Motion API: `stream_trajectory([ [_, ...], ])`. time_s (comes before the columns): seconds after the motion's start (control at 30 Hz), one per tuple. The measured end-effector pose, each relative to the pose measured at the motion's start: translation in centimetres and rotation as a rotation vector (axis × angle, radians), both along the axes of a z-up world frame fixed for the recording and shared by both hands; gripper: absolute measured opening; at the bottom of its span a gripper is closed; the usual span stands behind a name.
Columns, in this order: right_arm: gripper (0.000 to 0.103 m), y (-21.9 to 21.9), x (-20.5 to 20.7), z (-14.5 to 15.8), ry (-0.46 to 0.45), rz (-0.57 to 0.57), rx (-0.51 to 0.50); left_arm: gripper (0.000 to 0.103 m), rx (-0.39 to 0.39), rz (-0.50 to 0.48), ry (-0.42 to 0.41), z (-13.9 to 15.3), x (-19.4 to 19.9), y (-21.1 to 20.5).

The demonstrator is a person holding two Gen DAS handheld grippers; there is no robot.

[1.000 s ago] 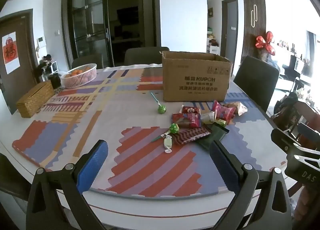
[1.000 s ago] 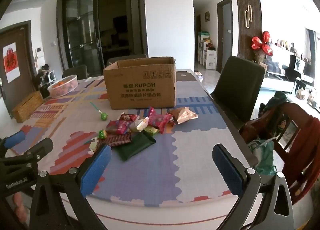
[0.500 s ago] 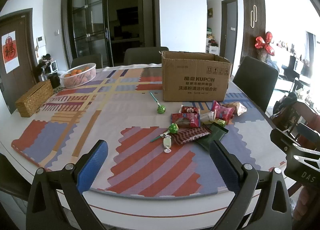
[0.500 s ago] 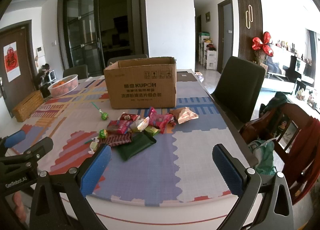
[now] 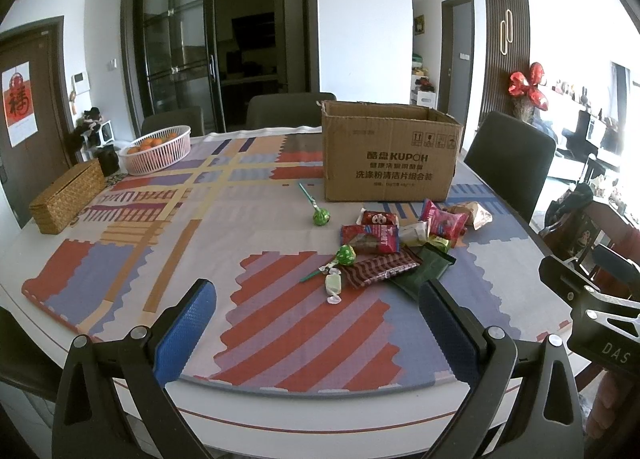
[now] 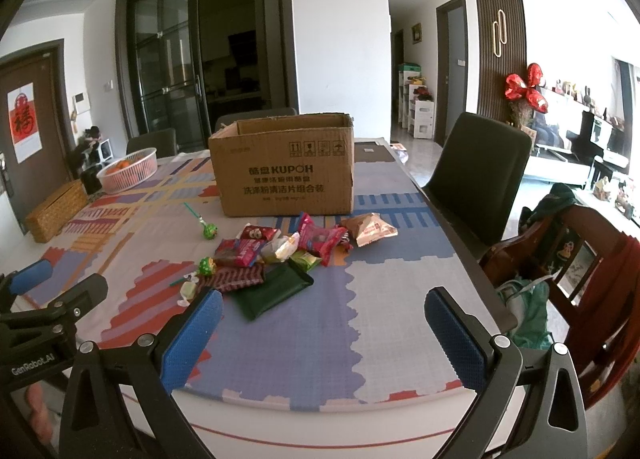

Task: Organize snacks

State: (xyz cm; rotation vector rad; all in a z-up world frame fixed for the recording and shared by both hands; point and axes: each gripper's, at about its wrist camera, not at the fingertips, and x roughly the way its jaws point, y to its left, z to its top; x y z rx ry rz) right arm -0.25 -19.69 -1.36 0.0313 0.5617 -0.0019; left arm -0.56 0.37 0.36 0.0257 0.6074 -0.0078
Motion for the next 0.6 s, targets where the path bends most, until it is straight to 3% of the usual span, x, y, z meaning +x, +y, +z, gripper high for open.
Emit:
stream_trajectory([
  [0.6, 0.102, 0.01, 0.11, -0.16, 0.001, 0.0, 0.0, 0.103, 0.001, -0.001, 0.0, -0.05, -0.07, -0.11],
])
